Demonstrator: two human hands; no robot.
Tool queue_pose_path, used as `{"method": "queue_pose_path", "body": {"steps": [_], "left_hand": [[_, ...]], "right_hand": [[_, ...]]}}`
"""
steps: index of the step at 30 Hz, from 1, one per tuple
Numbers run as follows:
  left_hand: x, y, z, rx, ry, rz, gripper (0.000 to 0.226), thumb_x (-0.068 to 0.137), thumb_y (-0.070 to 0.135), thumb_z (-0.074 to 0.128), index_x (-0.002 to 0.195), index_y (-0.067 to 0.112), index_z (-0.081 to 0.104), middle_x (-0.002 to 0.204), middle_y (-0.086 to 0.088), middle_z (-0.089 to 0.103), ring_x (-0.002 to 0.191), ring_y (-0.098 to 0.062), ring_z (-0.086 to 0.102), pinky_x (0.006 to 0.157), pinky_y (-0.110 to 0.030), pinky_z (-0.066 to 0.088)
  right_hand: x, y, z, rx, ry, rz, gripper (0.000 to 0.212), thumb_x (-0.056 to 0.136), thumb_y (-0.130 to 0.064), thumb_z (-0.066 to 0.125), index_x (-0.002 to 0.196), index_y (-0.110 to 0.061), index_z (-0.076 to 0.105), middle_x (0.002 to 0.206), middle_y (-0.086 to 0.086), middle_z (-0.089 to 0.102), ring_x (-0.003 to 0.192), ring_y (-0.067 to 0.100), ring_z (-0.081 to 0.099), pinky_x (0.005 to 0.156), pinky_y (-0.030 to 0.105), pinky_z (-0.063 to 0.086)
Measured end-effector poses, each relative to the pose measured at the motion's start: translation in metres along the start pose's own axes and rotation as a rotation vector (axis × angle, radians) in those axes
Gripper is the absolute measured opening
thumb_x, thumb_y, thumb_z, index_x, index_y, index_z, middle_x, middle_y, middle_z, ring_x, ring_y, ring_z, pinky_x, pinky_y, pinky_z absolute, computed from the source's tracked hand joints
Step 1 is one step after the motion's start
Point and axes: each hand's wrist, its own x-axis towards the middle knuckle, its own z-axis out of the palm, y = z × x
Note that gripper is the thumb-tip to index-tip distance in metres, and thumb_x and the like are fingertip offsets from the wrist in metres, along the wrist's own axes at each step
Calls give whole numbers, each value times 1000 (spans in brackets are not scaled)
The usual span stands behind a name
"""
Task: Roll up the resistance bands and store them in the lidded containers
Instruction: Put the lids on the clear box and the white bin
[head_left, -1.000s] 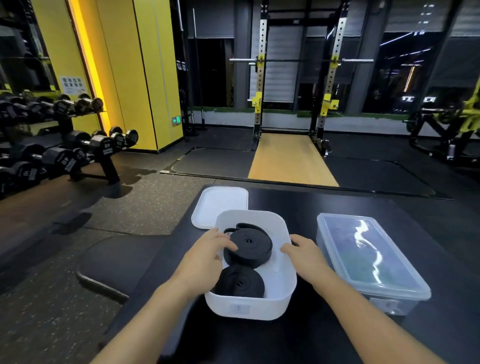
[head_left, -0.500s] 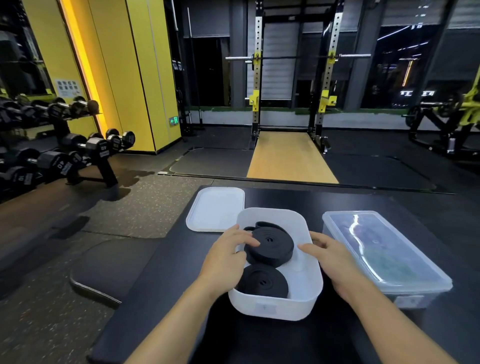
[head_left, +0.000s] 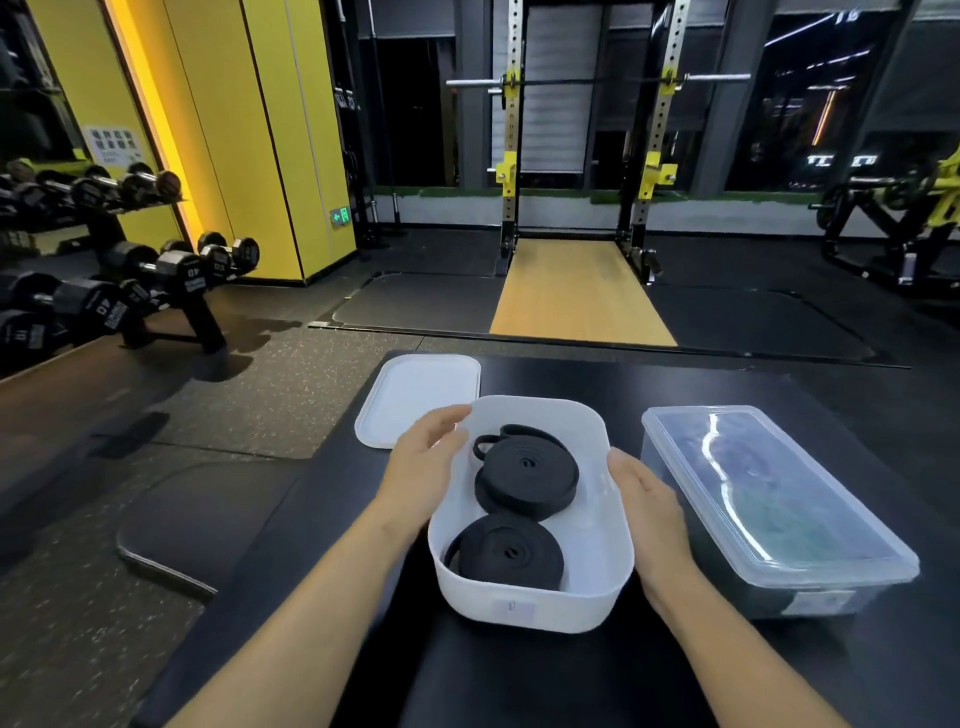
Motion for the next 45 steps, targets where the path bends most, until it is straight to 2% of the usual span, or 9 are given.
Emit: {"method": "queue_pose_path", "body": {"steps": [3, 7, 10, 18, 26, 34, 40, 43, 45], "left_hand": [[23, -8, -4, 136, 96, 1, 25, 106, 15, 51, 110, 25, 73, 113, 16, 72, 106, -13, 66, 87, -25, 50], [49, -30, -19, 668, -92, 29, 23, 98, 30, 51, 98, 22, 72, 102, 12, 72, 101, -17, 65, 83, -35, 52], [59, -42, -28, 1102, -159, 75, 26, 93, 39, 59, 107, 22, 73, 115, -1, 68, 107, -30, 63, 84, -41, 53], [60, -45, -34, 1222, 35, 222, 18, 104, 20, 49, 94, 15, 63, 99, -3, 56, 93, -31, 58, 77, -45, 49], [46, 23, -48, 303, 504, 180, 15, 112, 31, 37, 114, 18, 45, 111, -3, 54, 100, -21, 51, 84, -39, 43], [0, 71, -50, -481, 648, 40, 23, 114, 34, 36, 126, 22, 51, 117, 6, 67, 113, -15, 67, 101, -49, 57], [-48, 75, -22, -889, 500, -86, 26, 110, 17, 50, 130, 3, 61, 114, -8, 76, 100, -18, 77, 79, -34, 65], [-65, 61, -7, -809, 346, -200, 23, 106, 12, 53, 121, 2, 68, 120, -12, 76, 111, -24, 74, 91, -38, 62], [-75, 54, 0, -749, 205, -234, 27, 101, 7, 52, 122, 0, 67, 123, -14, 75, 116, -28, 72, 100, -43, 56]], "right_hand": [[0, 1, 2, -18, 26, -1, 30, 98, -35, 53, 73, -22, 63, 73, -5, 65, 69, 13, 55, 69, 33, 46], [2, 2, 4, -21, 47, -1, 27, 99, -36, 54, 80, -22, 68, 77, -9, 68, 74, 13, 59, 71, 32, 48], [2, 3, 4, -25, 27, -15, 28, 100, -36, 53, 81, -21, 67, 79, -5, 68, 74, 12, 59, 72, 34, 48], [3, 6, 3, -5, 29, -31, 34, 100, -37, 51, 67, -31, 59, 71, -15, 60, 70, 10, 53, 70, 31, 44], [-2, 0, 2, 26, 12, -20, 34, 98, -28, 50, 66, -21, 39, 65, -8, 42, 60, 10, 36, 65, 32, 33], [-7, -1, -5, -6, -33, -31, 38, 100, -28, 51, 61, -28, 49, 65, -13, 49, 59, 6, 43, 65, 27, 39], [-5, -7, -11, -62, -81, -5, 33, 100, -29, 51, 71, -35, 65, 77, -19, 65, 68, 3, 58, 72, 26, 48], [-4, -8, -12, -67, -65, -16, 22, 101, -36, 55, 121, -40, 65, 109, -16, 72, 101, 5, 68, 92, 36, 56], [-5, -9, -12, -72, -27, -37, 24, 104, -31, 53, 123, -38, 64, 113, -15, 72, 107, 7, 67, 97, 39, 56]]}}
